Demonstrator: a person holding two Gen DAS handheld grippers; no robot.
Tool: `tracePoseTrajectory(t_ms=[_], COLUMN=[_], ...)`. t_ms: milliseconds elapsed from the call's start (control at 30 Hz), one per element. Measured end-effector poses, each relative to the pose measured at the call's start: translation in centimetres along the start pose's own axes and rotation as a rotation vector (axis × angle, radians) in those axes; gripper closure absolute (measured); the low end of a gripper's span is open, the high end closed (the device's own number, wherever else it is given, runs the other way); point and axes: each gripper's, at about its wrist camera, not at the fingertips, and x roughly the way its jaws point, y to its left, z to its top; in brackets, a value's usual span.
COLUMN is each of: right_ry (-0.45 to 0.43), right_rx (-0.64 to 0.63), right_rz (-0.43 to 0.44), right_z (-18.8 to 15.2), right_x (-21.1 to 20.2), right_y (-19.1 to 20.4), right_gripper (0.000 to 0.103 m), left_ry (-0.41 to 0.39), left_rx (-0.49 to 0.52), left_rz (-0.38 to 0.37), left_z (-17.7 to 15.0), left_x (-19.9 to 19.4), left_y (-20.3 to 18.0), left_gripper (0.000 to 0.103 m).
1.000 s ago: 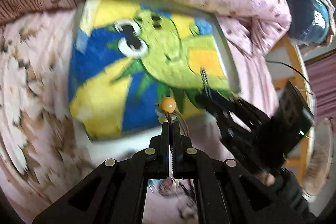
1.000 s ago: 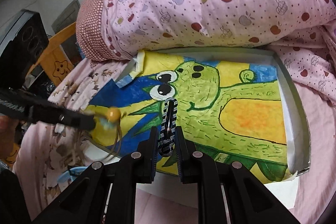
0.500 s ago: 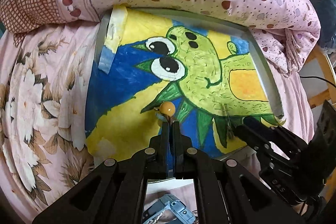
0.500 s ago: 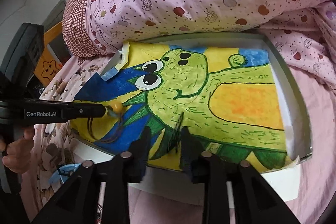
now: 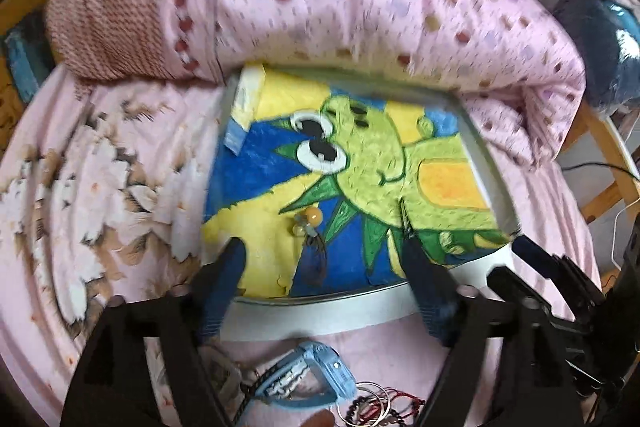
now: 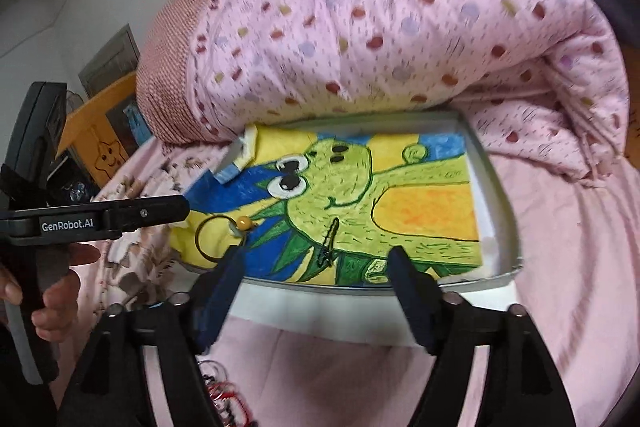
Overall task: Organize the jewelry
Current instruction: 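Withdraw both open grippers from the tray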
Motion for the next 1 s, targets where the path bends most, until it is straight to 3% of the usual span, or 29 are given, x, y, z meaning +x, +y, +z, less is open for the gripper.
tracePoseTrajectory(t_ms=[200,300,367,533,700,1000], right_ry=[-0.095,-0.142,-0.166,-0.197,-0.189,-0.163], right_rx=[-0.003,-0.01,-0.014,-0.046,-0.108,-0.125], right_rz=[-0.004,-0.01,-0.01,-0.018,-0.014,-0.005], right_z=[-0.9,-1.8,-2.5,-4.5,-7.2,-11.8], right_x=[-5.3,-8.0,-9.8,-12.9,-14.9,-16.3], right_y=[1.4,2.2,2.8,4.4,6.4,7.2], right_gripper=[0.013,0.005,0.005,0.0,0.0,0.0], left_ry=[-0.123,-0.183,-0.247,-0.302,-0.322,-0.264], left_rx=[0.051,0.072,0.077,0.095,0.109,0.137], left_rz=[0.053,0.074,0.084,0.097,0.113,0.143], left_z=[-2.3,-3.9,-5.2,-8.2,-11.2,-17.4], left_x=[-4.8,-6.9,-8.7,-11.7,-13.9,-15.1], left_y=[-0.6,-0.4,0.0,0.8,2.5,5.3], left_gripper=[0.025,0.005,0.004,0.004,0.004,0.004])
